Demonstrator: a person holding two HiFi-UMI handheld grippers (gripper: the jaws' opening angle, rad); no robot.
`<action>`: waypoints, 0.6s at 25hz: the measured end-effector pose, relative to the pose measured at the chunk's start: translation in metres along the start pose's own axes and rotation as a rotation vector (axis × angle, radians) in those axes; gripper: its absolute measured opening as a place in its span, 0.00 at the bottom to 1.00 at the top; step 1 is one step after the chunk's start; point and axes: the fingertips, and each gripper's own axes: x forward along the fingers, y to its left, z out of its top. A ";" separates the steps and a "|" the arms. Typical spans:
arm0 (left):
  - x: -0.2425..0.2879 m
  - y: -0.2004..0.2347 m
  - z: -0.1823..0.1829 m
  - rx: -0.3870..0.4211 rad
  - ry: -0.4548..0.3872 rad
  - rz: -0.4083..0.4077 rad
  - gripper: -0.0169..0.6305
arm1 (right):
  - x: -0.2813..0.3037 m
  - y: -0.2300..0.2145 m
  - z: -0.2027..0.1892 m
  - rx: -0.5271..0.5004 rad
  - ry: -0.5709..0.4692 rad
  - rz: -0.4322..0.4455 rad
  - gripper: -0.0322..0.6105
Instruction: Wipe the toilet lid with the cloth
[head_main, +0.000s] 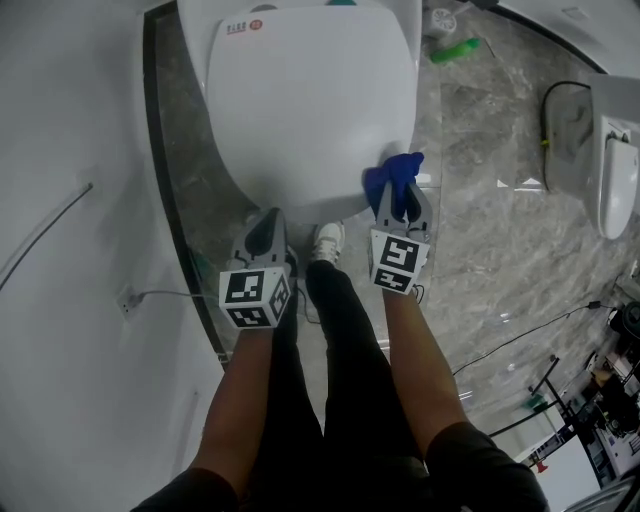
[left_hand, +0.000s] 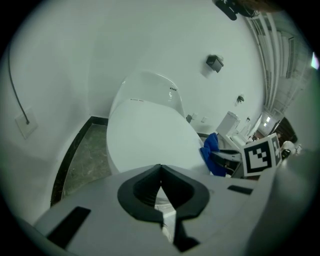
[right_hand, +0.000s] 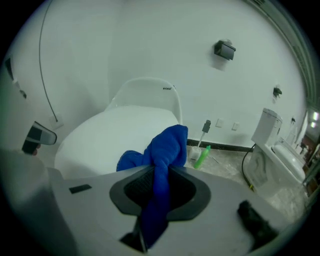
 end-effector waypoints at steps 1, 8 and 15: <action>0.000 -0.001 0.000 0.004 0.002 0.001 0.04 | 0.001 -0.002 0.000 -0.010 0.002 -0.003 0.15; -0.004 0.002 0.001 0.007 -0.006 0.009 0.04 | 0.004 -0.017 -0.001 0.021 0.042 -0.038 0.15; -0.025 0.017 0.009 0.087 -0.024 0.069 0.04 | -0.043 0.069 0.046 -0.052 -0.093 0.143 0.16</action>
